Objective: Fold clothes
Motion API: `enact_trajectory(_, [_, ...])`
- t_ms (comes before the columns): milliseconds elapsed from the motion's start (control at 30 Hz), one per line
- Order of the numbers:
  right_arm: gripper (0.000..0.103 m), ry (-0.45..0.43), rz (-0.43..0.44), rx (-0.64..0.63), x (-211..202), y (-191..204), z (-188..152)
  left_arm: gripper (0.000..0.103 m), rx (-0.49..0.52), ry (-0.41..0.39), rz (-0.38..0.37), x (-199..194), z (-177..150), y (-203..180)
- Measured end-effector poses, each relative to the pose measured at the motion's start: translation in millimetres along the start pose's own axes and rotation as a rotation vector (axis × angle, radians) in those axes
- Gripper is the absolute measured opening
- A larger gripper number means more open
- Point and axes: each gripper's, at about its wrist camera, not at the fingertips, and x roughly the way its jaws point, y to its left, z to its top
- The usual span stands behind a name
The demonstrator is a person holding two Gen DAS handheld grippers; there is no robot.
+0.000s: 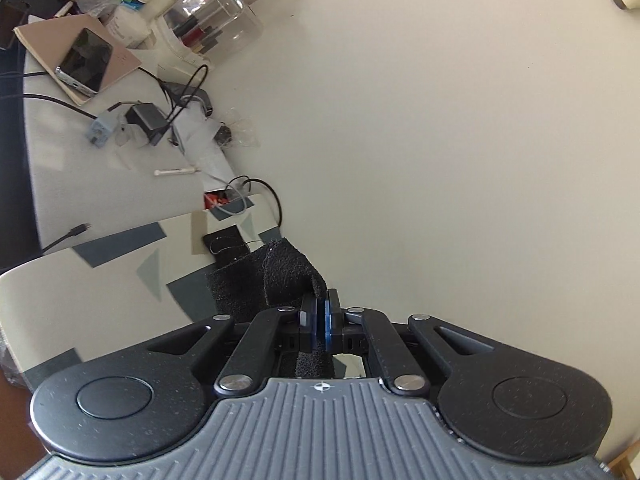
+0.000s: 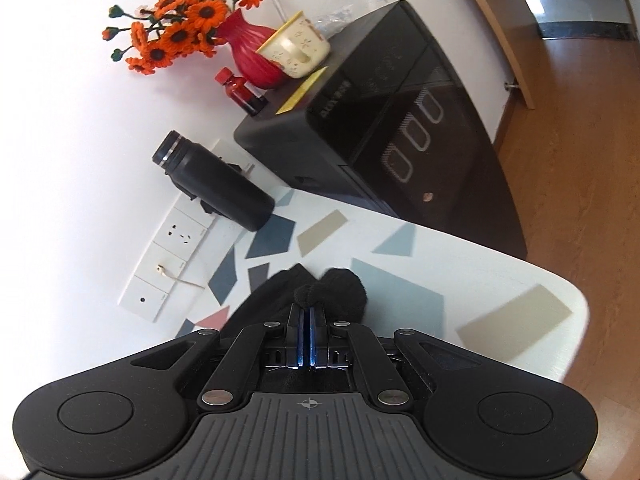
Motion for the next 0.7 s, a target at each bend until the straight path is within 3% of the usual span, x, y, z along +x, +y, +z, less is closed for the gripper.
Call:
enact_trajectory(67, [0.003,0.003,0.008,-0.016,17.3,15.0,8.4,0.003,-0.037,0.009,-0.010,25.1,10.7,-6.2])
enact_trajectory(167, [0.003,0.008,0.008,-0.031,50.3,35.8,19.7,0.003,0.001,-0.013,0.031,64.3,24.7,-18.8])
enact_trajectory(300, [0.003,0.024,0.000,-0.024,103.5,57.2,28.3,0.003,-0.047,-0.023,0.075,122.2,39.2,-17.6])
enact_trajectory(567, [0.003,0.078,-0.061,-0.046,196.2,73.6,36.8,0.003,-0.066,0.027,0.238,237.4,27.5,7.8])
enact_trajectory(700, [0.003,0.104,-0.086,-0.049,222.5,71.5,38.7,0.004,-0.071,0.039,0.278,278.5,20.5,16.5])
